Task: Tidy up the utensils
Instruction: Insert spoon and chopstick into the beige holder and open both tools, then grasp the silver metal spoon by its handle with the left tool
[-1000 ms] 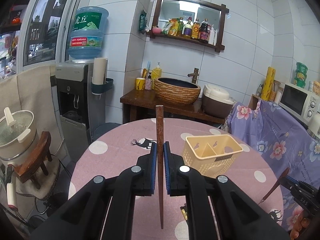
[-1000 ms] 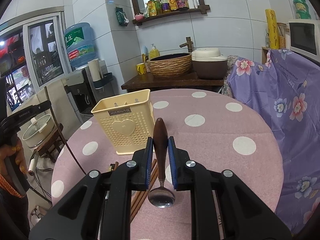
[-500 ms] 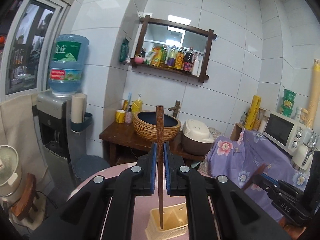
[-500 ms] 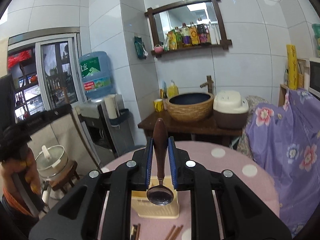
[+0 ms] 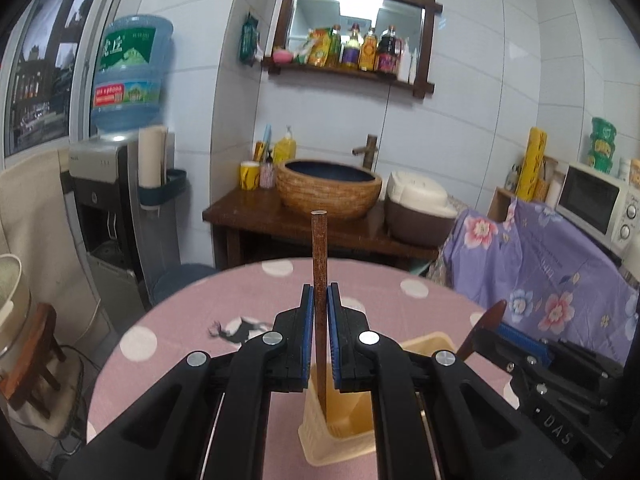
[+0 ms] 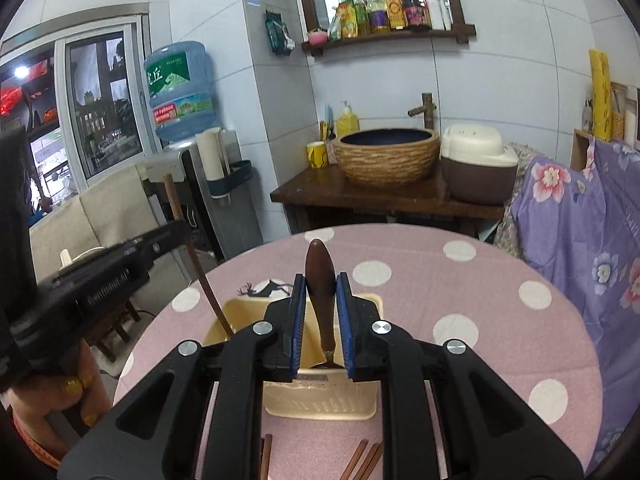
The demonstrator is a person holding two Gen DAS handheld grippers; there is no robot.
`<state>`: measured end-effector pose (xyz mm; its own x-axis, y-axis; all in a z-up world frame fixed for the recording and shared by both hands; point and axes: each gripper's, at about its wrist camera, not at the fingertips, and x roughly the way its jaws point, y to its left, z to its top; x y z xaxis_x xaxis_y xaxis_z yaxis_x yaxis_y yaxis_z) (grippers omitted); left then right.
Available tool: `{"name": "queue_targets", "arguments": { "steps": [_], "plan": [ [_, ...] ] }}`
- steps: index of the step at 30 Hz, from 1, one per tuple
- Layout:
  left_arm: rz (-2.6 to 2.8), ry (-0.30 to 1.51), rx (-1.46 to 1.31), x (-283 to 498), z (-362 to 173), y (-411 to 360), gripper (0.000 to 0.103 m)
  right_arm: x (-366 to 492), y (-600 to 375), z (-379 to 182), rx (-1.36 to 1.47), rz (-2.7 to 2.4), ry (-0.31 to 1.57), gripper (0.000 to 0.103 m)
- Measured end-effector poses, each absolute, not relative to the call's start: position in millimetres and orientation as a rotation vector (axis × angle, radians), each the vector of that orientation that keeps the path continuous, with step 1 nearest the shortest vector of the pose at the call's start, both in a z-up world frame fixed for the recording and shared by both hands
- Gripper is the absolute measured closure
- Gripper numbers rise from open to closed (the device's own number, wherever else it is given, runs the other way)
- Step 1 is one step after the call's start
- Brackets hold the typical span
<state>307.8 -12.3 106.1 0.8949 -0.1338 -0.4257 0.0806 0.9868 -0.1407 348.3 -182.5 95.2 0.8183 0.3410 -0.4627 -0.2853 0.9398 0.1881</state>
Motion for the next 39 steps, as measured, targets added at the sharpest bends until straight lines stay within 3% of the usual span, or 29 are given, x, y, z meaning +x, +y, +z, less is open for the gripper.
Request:
{"name": "queue_targets", "arguments": {
  "steps": [14, 16, 17, 18, 21, 25, 28, 35, 39],
  "plan": [
    [-0.134, 0.531, -0.139, 314.3, 71.8, -12.1, 0.095, 353.5, -177.4, 62.5, 0.126, 0.335, 0.556, 0.085],
    [-0.151, 0.526, -0.15, 309.8, 74.3, -9.2, 0.095, 352.2, -180.7, 61.5, 0.151, 0.35, 0.555, 0.075],
    [-0.158, 0.522, -0.15, 306.4, 75.6, -8.7, 0.095, 349.4, -183.0, 61.5, 0.162, 0.345, 0.549, 0.062],
    [-0.164, 0.511, -0.151, 301.2, 77.8, -6.9, 0.088, 345.3, -185.1, 62.2, 0.171, 0.339, 0.538, 0.052],
    [-0.182, 0.457, -0.191, 278.6, 80.6, 3.4, 0.036, 326.1, -191.3, 64.3, 0.183, 0.34, 0.499, 0.05],
    [-0.209, 0.449, -0.188, 249.7, 69.9, 14.5, 0.017, 295.1, -198.4, 59.8, 0.154, 0.288, 0.484, 0.036],
    [-0.172, 0.472, -0.123, 231.8, 51.8, 19.1, 0.01, 269.9, -206.3, 45.2, 0.115, 0.248, 0.502, 0.031],
    [-0.235, 0.635, -0.045, 201.6, 3.8, 23.3, 0.01, 236.8, -230.1, -4.4, 0.107, 0.161, 0.623, 0.028],
    [-0.313, 0.734, 0.005, 187.6, -19.2, 9.6, 0.021, 226.7, -238.9, -31.9, 0.155, 0.153, 0.697, 0.028]
  ]
}}
